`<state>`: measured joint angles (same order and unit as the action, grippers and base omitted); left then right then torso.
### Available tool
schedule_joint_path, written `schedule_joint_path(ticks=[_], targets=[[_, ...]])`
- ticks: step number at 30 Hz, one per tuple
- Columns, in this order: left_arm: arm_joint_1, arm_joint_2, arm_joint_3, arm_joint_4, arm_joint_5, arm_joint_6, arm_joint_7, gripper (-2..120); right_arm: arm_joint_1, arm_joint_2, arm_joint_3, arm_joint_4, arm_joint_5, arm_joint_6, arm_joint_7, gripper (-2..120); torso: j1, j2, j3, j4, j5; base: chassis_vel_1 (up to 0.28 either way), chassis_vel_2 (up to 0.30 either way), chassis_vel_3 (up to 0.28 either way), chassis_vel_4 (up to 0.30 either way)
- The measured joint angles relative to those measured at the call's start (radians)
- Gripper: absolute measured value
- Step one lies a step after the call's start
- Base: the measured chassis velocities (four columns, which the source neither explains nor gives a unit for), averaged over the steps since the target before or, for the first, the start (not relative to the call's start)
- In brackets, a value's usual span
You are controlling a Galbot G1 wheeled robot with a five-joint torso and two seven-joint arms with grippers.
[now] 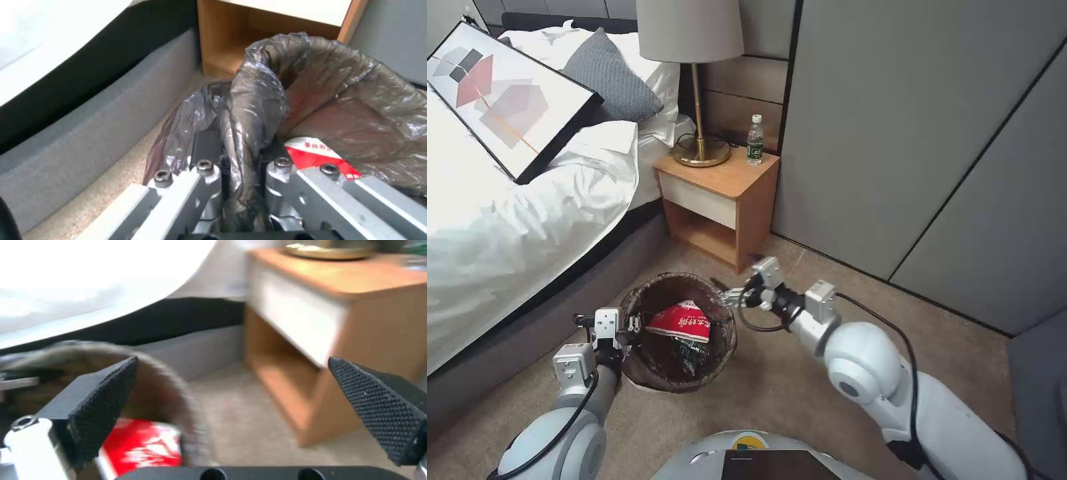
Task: Pick up the trash bin, then pick up the garbage from the floor and place it into the trash bin.
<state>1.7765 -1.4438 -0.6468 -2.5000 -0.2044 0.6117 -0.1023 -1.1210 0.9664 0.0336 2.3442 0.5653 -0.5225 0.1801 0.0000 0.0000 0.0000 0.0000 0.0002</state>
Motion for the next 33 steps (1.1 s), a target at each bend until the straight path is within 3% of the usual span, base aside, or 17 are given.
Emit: schedule_joint_path(ticks=[3,7,8,10,11,14,20,22,28,33], targets=[[0.000,0.003,-0.007,0.000,0.021,-0.005,0.011,7,-0.074,0.003,0.063,0.005,-0.043,0.037,0.001,100,0.000,0.000,0.000,0.0000,0.0000,0.000,0.000,0.000,0.000],[0.002,0.001,-0.011,0.000,0.041,-0.014,0.023,7,-0.237,0.065,0.248,0.016,-0.180,0.144,-0.019,100,0.000,0.000,0.000,-0.0002,0.0002,0.000,0.000,0.000,0.000],[0.002,0.001,-0.011,0.000,0.041,-0.014,0.023,7,-0.237,0.065,0.248,0.016,-0.180,0.144,-0.019,100,0.000,0.000,0.000,-0.0002,0.0002,0.000,0.000,0.000,0.000],[0.002,-0.003,-0.011,0.000,0.039,-0.014,0.025,7,-0.318,0.127,0.360,0.024,-0.292,0.213,-0.040,100,0.000,0.000,0.000,0.0001,-0.0001,0.000,0.000,0.000,0.000],[0.002,-0.003,-0.011,0.000,0.039,-0.014,0.025,7,-0.318,0.127,0.360,0.024,-0.292,0.213,-0.040,100,0.000,0.000,0.000,0.0001,-0.0001,0.000,0.000,0.000,0.000],[0.000,-0.002,-0.019,0.000,0.025,-0.014,0.025,7,-0.430,0.233,0.457,0.029,-0.403,0.311,-0.052,100,0.000,0.000,0.000,-0.0003,0.0000,0.000,0.000,0.000,0.000],[0.001,-0.001,-0.015,0.000,0.026,-0.013,0.024,7,-0.592,0.356,0.532,0.037,-0.480,0.440,-0.053,100,0.000,0.000,0.000,-0.0002,-0.0003,0.000,0.000,0.000,0.000],[0.002,0.003,-0.016,0.000,0.027,-0.013,0.024,7,-0.672,0.403,0.572,0.037,-0.508,0.523,-0.059,100,0.000,0.000,0.000,-0.0002,-0.0003,0.000,0.000,0.000,0.000],[0.002,0.016,-0.017,0.000,0.029,-0.013,0.025,7,-0.803,0.450,0.637,0.030,-0.523,0.655,-0.085,100,0.000,0.000,0.000,-0.0001,-0.0003,0.000,0.000,0.000,0.000],[0.005,0.011,-0.014,0.000,0.035,-0.013,0.026,7,-0.866,0.463,0.620,0.028,-0.526,0.703,-0.064,100,0.000,0.000,0.000,0.0000,-0.0002,0.000,0.000,0.000,0.000]])
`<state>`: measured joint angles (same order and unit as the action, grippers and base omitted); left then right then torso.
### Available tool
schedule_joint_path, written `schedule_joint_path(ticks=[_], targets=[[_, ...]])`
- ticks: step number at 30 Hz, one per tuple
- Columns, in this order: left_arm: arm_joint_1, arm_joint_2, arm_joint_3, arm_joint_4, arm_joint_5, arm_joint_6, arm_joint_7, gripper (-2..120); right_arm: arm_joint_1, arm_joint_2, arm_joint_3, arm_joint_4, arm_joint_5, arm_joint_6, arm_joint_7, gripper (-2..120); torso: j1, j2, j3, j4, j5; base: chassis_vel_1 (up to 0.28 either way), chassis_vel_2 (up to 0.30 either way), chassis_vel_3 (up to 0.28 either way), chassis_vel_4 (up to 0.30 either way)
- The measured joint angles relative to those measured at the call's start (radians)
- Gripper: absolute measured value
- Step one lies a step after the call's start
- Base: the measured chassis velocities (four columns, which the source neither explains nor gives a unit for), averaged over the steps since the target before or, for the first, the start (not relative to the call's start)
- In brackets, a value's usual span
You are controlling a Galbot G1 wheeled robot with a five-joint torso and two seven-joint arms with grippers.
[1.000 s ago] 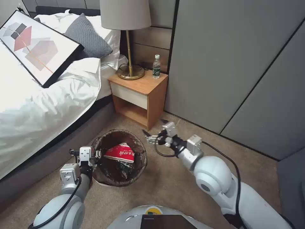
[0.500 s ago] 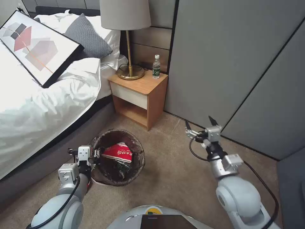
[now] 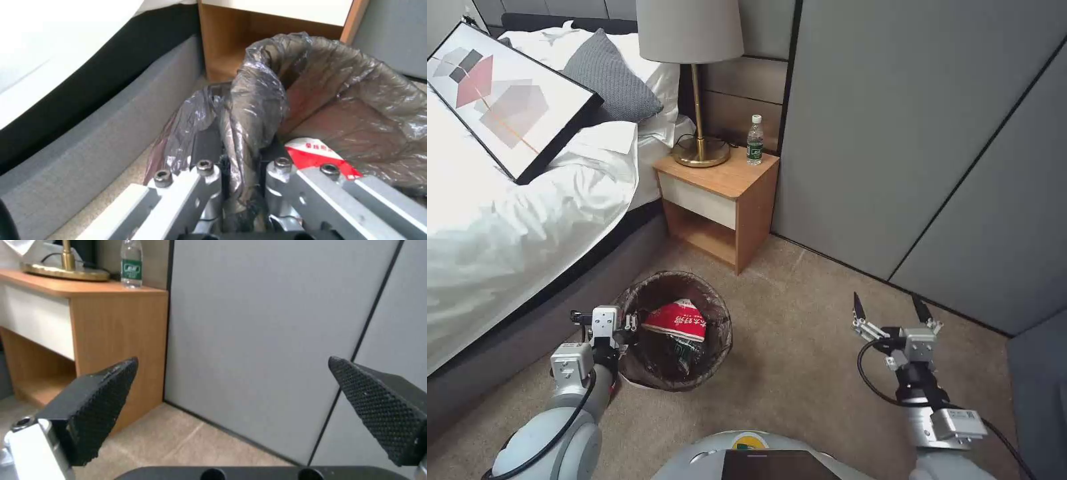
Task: Pick up the trash bin, then pick up the garbage from the floor and place it into the trash bin.
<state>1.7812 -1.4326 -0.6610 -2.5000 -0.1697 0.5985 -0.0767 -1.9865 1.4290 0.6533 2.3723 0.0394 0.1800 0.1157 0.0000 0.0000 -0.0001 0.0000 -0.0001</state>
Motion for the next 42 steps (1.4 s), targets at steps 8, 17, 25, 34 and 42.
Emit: schedule_joint_path(ticks=[8,17,25,34,42], targets=[[0.002,0.000,0.000,0.000,0.011,-0.002,0.011,7,-0.050,-0.019,-0.035,-0.003,-0.003,0.036,0.055,100,0.000,0.000,0.000,0.0000,0.0000,0.000,0.000,0.000,0.000],[0.002,-0.004,-0.002,0.000,0.011,0.001,0.013,7,-0.068,-0.032,-0.072,-0.007,-0.016,0.050,0.091,100,0.000,0.000,0.000,-0.0001,0.0000,0.000,0.000,0.000,0.000],[-0.008,-0.018,-0.003,0.000,0.010,0.002,0.012,7,-0.042,-0.041,-0.061,-0.006,-0.015,0.029,0.091,100,0.000,0.000,0.000,-0.0001,0.0001,0.005,0.004,0.007,0.008],[-0.010,-0.028,-0.003,0.000,0.010,0.002,0.010,7,-0.032,-0.048,-0.048,-0.018,-0.012,0.028,0.091,100,0.000,0.000,0.000,-0.0002,0.0001,0.036,0.030,0.033,0.027],[-0.008,-0.035,-0.002,0.000,0.012,0.001,0.009,7,-0.019,-0.052,-0.052,-0.029,-0.007,0.023,0.091,100,0.000,0.000,0.000,0.0000,0.0000,0.068,0.071,0.057,0.066]])
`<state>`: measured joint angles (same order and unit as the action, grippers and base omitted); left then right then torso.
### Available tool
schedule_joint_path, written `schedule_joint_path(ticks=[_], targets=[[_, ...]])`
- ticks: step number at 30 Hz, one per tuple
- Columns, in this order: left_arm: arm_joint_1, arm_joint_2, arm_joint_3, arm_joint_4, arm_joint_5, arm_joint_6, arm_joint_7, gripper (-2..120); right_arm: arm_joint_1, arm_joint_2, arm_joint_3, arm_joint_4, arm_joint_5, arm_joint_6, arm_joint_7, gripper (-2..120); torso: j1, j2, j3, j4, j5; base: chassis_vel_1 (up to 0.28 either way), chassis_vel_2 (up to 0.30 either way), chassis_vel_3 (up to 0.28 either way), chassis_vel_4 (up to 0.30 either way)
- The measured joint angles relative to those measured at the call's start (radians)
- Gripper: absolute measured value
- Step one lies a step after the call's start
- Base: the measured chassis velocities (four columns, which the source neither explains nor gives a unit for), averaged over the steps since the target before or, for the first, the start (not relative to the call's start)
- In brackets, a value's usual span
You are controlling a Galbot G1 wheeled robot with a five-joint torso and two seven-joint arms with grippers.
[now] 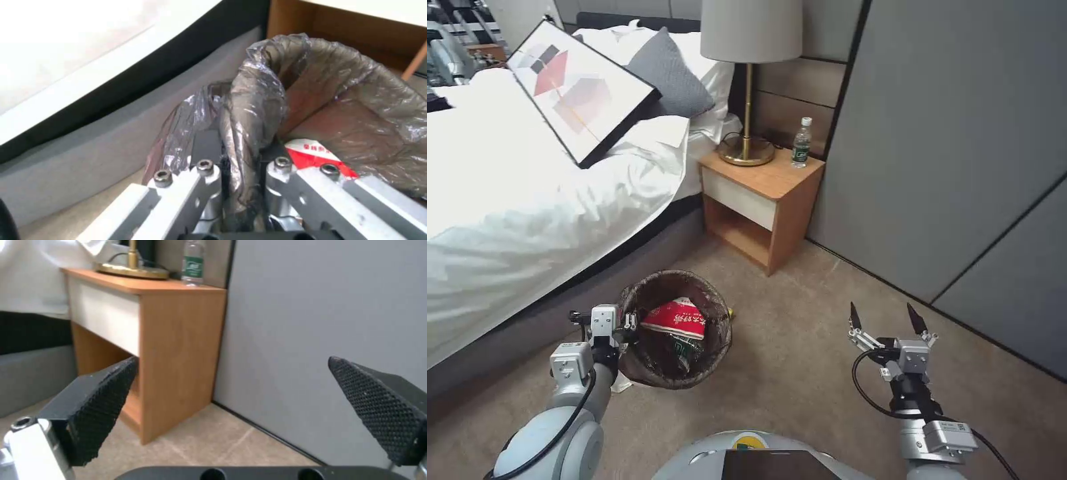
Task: Pick up the trash bin, then pick up the garbage from the floor and place it into the trash bin.
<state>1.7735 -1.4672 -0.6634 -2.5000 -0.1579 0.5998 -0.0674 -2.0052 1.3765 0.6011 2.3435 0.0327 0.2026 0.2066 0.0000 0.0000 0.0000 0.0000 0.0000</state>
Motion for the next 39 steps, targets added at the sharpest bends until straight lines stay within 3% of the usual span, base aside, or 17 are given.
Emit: schedule_joint_path(ticks=[39], targets=[[0.019,-0.013,0.000,0.000,0.013,-0.004,-0.002,7,0.015,-0.010,-0.005,-0.024,0.012,-0.005,0.007,100,0.000,0.000,0.000,0.0000,0.0001,0.078,0.084,0.083,0.082]])
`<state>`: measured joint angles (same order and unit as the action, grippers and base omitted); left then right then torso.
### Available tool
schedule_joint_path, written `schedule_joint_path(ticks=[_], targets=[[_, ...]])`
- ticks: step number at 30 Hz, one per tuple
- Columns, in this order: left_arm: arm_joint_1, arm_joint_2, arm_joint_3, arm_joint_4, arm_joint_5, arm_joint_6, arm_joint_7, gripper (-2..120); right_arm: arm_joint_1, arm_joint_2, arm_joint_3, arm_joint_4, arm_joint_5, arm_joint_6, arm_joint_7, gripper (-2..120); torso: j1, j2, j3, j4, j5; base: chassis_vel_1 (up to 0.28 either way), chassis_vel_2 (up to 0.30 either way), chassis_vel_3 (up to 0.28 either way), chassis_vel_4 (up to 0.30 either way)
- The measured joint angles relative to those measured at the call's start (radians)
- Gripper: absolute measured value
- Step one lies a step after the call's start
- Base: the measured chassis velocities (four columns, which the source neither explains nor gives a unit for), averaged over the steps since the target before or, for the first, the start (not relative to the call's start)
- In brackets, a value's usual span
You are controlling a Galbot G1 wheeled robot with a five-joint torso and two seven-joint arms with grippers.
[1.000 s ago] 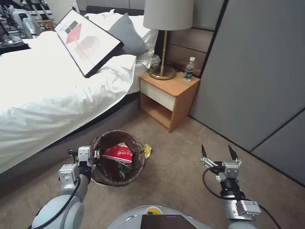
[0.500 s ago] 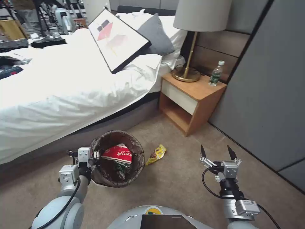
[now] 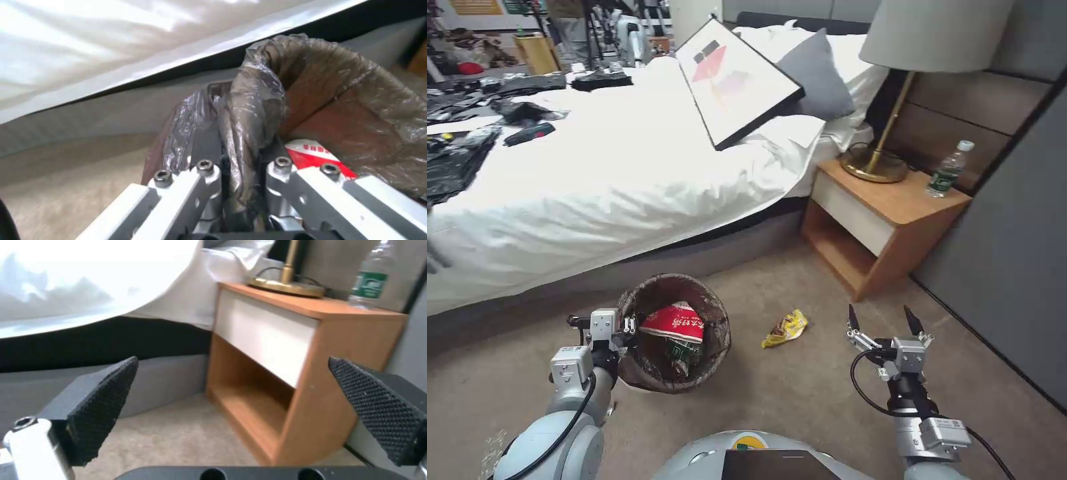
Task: Pick up the trash bin, then pick up the garbage from the floor and place it into the trash bin.
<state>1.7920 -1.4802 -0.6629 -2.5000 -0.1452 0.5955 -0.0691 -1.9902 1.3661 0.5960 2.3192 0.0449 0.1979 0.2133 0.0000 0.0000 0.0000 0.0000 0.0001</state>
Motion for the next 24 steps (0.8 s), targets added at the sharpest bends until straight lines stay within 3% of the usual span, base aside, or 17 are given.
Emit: schedule_joint_path(ticks=[10,16,24], targets=[[0.002,-0.001,0.002,0.000,0.013,-0.009,-0.001,7,0.008,-0.003,-0.002,-0.005,0.011,-0.015,0.002,100,0.000,0.000,0.000,0.0004,-0.0001,0.082,0.074,0.070,0.074],[0.003,-0.001,0.003,0.000,0.018,-0.015,-0.001,7,0.047,-0.022,-0.010,-0.016,0.044,-0.071,0.002,100,0.000,0.000,0.000,-0.0005,-0.0001,0.005,0.014,0.019,0.004],[0.015,0.010,-0.003,0.000,0.017,-0.017,-0.001,7,0.221,-0.042,-0.036,-0.090,0.206,-0.371,-0.042,100,0.000,0.000,0.000,0.0001,-0.0001,0.000,0.000,0.000,0.000]])
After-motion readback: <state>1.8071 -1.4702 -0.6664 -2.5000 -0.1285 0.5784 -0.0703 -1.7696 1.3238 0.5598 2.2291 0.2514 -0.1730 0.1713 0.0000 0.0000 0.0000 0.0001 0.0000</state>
